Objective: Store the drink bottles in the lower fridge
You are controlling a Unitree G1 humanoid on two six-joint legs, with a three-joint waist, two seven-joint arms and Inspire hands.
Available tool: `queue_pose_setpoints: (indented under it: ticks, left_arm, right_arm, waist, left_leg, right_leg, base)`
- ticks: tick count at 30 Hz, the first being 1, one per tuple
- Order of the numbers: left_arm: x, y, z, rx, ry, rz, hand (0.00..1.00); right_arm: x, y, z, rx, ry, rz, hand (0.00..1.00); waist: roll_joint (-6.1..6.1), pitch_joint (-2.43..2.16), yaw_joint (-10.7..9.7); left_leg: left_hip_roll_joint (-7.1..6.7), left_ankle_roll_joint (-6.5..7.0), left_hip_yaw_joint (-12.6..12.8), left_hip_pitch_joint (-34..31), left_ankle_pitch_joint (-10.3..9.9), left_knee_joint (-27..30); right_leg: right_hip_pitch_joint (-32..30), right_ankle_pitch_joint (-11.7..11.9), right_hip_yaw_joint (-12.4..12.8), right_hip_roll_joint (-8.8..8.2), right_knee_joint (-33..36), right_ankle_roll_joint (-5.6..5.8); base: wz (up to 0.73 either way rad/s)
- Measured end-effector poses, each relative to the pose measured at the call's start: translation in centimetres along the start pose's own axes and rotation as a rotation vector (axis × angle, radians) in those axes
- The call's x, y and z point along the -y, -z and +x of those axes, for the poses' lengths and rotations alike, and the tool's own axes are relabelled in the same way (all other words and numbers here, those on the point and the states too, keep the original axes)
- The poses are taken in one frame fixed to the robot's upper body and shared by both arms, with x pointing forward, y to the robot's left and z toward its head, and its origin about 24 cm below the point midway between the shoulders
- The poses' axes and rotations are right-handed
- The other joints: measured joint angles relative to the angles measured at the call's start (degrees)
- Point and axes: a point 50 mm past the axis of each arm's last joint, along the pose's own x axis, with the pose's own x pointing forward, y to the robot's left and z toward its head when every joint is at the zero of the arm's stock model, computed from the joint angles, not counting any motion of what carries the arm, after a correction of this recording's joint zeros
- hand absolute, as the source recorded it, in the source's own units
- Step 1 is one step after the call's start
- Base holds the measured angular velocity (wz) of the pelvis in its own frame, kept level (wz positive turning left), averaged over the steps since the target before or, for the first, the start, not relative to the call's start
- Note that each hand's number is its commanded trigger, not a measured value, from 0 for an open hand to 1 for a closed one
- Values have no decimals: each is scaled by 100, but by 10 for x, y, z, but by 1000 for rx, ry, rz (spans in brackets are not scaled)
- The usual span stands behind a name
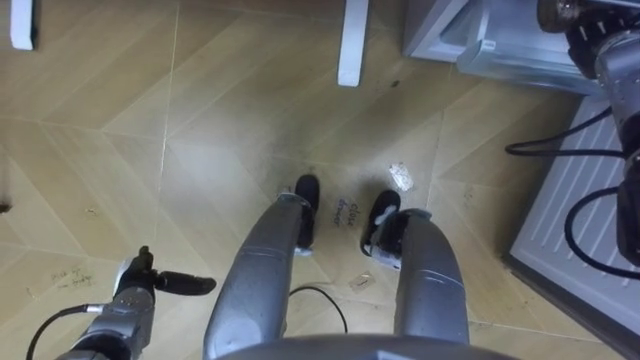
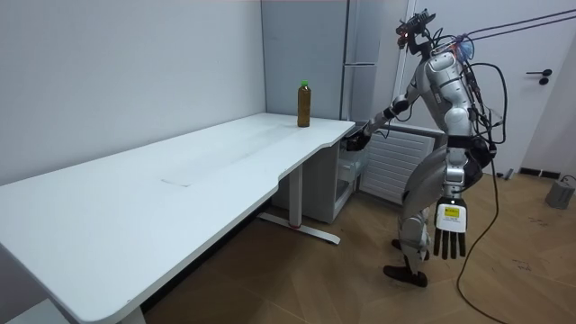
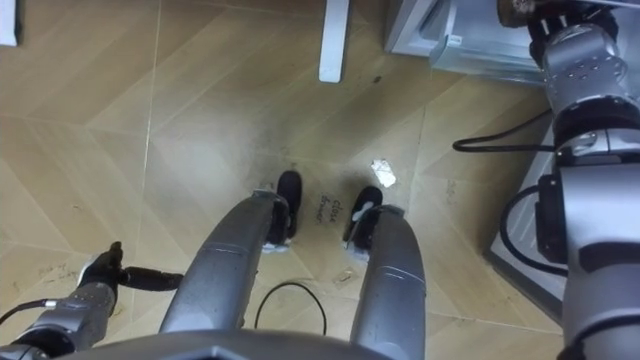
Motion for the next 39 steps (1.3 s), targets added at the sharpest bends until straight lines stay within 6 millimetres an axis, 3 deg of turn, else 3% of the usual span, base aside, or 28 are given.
queue_pose_setpoints:
  ticks: [7,22,27,32,39]
  left_arm:
    - [2,3,-1,-6,9,17,0]
    - [4,4,-1,-8,11,21,0]
    - [5,7,-2,-17,25,26,0]
    - [5,7,-2,-19,31,7,0]
    - [5,13,-3,-37,54,8,0]
  right_arm:
    - [2,-1,0,10,3,3,0]
    - [14,2,1,5,31,-11,0]
    - [26,7,2,-6,25,-27,0]
    - [50,14,5,-31,40,-46,0]
    - [75,21,5,-58,78,-54,0]
  waist:
    - [78,-4,1]
    - [75,-3,-43]
    - [58,2,-49]
    - [-29,16,-76]
    - [-49,15,-135]
  left_leg:
    - [3,2,-16,49,2,-30]
    - [-4,5,49,212,4,-121]
    - [71,2,47,432,7,-218]
    - [78,0,-11,635,6,-264]
    - [90,4,-104,932,4,-365]
  right_leg:
    - [75,-5,-46,-10,-50,0]
    - [183,-2,17,-9,-87,7]
    - [447,65,-8,79,-304,13]
    - [701,71,-71,98,-415,23]
    - [1121,118,-134,174,-666,91]
  base:
    - [1]
    - [0]
    - [-6]
    - [2]
    - [4]
